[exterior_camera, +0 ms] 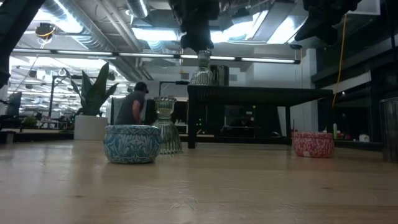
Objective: Pick & Place candle stick holders
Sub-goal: Put the left green vase candle holder on the shelf
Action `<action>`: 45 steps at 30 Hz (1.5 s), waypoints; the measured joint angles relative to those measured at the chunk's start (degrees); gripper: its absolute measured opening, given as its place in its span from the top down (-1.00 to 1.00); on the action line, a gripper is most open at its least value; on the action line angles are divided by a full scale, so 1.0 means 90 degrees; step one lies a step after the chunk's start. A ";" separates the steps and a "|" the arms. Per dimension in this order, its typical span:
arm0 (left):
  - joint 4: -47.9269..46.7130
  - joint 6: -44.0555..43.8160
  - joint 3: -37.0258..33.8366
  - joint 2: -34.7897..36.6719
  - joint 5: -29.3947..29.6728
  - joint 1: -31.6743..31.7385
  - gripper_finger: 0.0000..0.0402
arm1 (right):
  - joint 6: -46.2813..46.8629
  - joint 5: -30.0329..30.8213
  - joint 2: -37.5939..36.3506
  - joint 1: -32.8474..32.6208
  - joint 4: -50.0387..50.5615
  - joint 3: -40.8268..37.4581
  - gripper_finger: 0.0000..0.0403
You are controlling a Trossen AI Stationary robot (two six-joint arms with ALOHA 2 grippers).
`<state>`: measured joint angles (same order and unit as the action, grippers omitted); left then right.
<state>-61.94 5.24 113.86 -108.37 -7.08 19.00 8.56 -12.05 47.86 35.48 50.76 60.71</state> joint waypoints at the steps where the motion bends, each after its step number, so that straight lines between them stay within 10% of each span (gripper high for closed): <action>1: -0.0029 -0.0036 0.0072 0.0062 0.0029 0.0031 -0.23 | 0.0000 0.0000 0.0000 0.0000 0.0000 0.0000 0.97; 27: -0.1672 0.0258 -0.0405 0.0262 -0.0188 0.0049 0.96 | -0.0049 -0.0002 -0.0002 -0.0002 0.0000 -0.0002 0.97; 45: -0.0647 0.0390 -0.0646 0.0214 -0.0517 0.0018 0.99 | -0.0052 -0.0005 -0.0002 0.0000 0.0000 -0.0002 0.97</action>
<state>-67.76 8.75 108.05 -106.44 -11.73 19.16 8.09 -12.10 47.83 35.48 50.76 60.69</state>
